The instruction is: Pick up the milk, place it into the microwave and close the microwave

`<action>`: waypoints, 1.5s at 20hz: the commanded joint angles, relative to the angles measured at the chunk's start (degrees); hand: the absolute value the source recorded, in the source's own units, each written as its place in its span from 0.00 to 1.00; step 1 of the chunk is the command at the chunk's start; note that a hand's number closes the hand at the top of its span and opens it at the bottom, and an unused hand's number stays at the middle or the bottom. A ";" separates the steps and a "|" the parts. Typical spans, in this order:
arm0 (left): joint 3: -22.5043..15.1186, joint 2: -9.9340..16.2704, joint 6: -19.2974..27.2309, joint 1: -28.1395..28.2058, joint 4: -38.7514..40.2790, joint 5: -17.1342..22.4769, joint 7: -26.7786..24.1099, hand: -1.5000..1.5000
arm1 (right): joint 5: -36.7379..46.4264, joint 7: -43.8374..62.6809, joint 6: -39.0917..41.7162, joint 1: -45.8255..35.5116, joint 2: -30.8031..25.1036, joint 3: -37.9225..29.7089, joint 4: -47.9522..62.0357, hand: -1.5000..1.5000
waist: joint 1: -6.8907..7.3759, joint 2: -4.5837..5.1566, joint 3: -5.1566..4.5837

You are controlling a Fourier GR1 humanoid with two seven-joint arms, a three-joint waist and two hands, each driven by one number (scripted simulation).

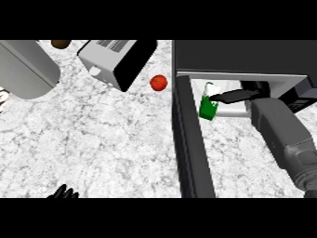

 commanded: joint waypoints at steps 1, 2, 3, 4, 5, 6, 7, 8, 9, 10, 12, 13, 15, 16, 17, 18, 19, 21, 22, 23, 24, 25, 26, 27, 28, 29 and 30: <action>-3.77 -2.00 1.29 -5.42 4.43 -5.32 1.41 0.00 | -2.37 -3.48 6.73 4.26 1.80 -1.53 -0.39 0.00 | -1.49 -0.51 0.14; -4.79 -1.56 1.32 -2.98 0.16 -3.80 3.95 0.00 | -2.51 -3.10 6.13 5.47 3.49 -1.22 -1.35 0.00 | -1.86 -0.92 0.12; -6.83 -3.82 2.95 -5.27 2.64 -8.06 2.51 0.00 | -1.99 -3.63 6.56 7.50 3.59 -0.48 -1.71 0.00 | -2.11 -1.03 0.09; -6.96 -3.82 3.17 -4.99 3.67 -10.56 0.86 0.00 | -2.54 -3.80 9.55 8.16 1.26 -0.81 -2.63 0.00 | -1.82 -1.01 0.09; -7.10 -5.25 5.04 -7.37 5.07 -9.93 3.60 0.00 | -1.92 -5.46 9.76 10.93 3.68 0.43 -3.98 0.00 | -3.01 -1.32 0.05; -5.40 -4.60 4.43 -9.66 7.14 -9.18 3.26 0.00 | -2.94 -6.10 10.71 12.71 3.22 -0.35 -4.51 0.00 | -3.31 -1.31 0.03; -6.28 -5.37 4.50 -11.78 9.63 -10.13 2.77 0.00 | -2.00 -6.12 10.56 14.38 3.41 0.88 -5.51 0.00 | -3.52 -1.36 0.01; -7.96 -4.96 4.09 -8.45 8.90 -11.49 1.52 0.00 | -3.03 -4.61 12.11 15.08 3.24 0.62 -7.48 0.00 | -3.19 -1.51 0.00; -6.89 -4.34 3.88 -9.47 7.44 -9.56 4.45 0.00 | -1.23 -6.14 11.26 18.77 4.24 2.58 -8.01 0.00 | -4.23 -1.75 -0.03; -7.50 -5.41 4.90 -10.05 9.21 -12.07 1.54 0.00 | -0.73 -5.51 10.00 20.55 5.59 3.59 -9.66 0.00 | -4.36 -1.93 -0.08; -9.27 -6.95 6.06 -12.95 10.48 -13.21 3.74 1.00 | -2.06 -4.68 11.44 23.67 1.22 2.72 -13.13 0.00 | -3.85 -1.55 -0.03; -7.79 -7.19 6.20 -15.80 10.85 -12.15 5.20 1.00 | -0.71 -4.51 7.74 25.74 4.47 4.42 -14.85 0.00 | -4.48 -1.67 -0.07; -10.07 -8.56 7.90 -16.79 16.10 -17.37 1.35 1.00 | -0.84 -4.41 9.23 30.48 2.41 4.83 -17.30 0.00 | -4.34 -1.63 -0.09; -10.43 -8.92 8.31 -18.06 14.53 -17.46 3.60 1.00 | -0.66 -6.02 9.77 33.79 2.21 5.37 -18.95 0.00 | -5.07 -1.78 -0.11; -8.53 -8.00 7.70 -19.30 14.29 -16.09 5.33 1.00 | -1.12 -4.98 10.04 35.53 2.35 5.82 -22.59 0.00 | -5.18 -1.83 -0.14; -10.09 -9.29 9.27 -19.96 15.56 -18.43 5.60 1.00 | -1.61 -4.89 11.15 38.14 0.47 5.54 -24.08 0.00 | -4.98 -1.72 -0.11; -9.42 -9.65 9.11 -22.07 18.46 -18.13 4.72 1.00 | -1.43 -6.30 10.16 41.52 1.79 6.27 -26.57 0.00 | -5.04 -1.62 -0.13; -11.77 -9.69 10.12 -23.07 17.93 -20.09 7.17 1.00 | -2.76 -7.34 11.39 46.98 -0.56 5.54 -30.62 0.00 | -4.52 -1.49 -0.07; -10.27 -8.77 8.60 -24.20 19.54 -19.70 6.93 1.00 | -4.38 -5.99 13.07 48.78 -1.29 5.09 -34.18 0.00 | -4.59 -1.49 -0.11; -13.44 -9.70 10.52 -25.89 18.83 -21.00 9.76 1.00 | -5.39 -3.56 13.97 50.10 -2.13 4.96 -36.91 0.00 | -4.73 -1.51 -0.11; -13.96 -9.71 12.43 -28.53 24.97 -22.52 6.51 1.00 | -6.23 -5.65 15.05 51.97 -4.29 3.76 -37.15 0.00 | -5.33 -1.35 -0.13; -14.31 -9.72 12.38 -27.89 25.80 -24.19 3.61 1.00 | -7.02 -6.35 16.48 56.23 -3.87 4.22 -39.67 0.00 | -4.87 -1.38 -0.13; -12.89 -9.66 11.08 -29.27 27.58 -24.36 3.13 1.00 | -9.75 -1.92 18.06 56.21 -6.12 2.66 -43.42 0.00 | -4.58 -1.33 -0.15; -15.60 -9.73 14.39 -33.42 31.74 -25.04 2.17 1.00 | -8.67 -4.47 16.88 59.01 -4.63 3.96 -44.87 0.00 | -4.65 -1.17 -0.11; -17.42 -9.73 13.89 -32.73 30.39 -25.30 3.30 1.00 | -10.55 -5.02 19.02 61.50 -6.78 2.48 -46.29 0.00 | -4.25 -1.17 -0.07; -17.90 -9.74 15.98 -35.40 32.30 -24.60 4.19 1.00 | -10.92 -5.47 17.65 64.66 -4.98 2.94 -49.24 0.00 | -4.20 -1.12 -0.06; -20.60 -9.74 19.64 -36.26 38.42 -24.85 -0.58 1.00 | -12.46 -2.55 19.74 63.55 -6.96 2.45 -50.65 0.00 | -3.97 -1.00 -0.08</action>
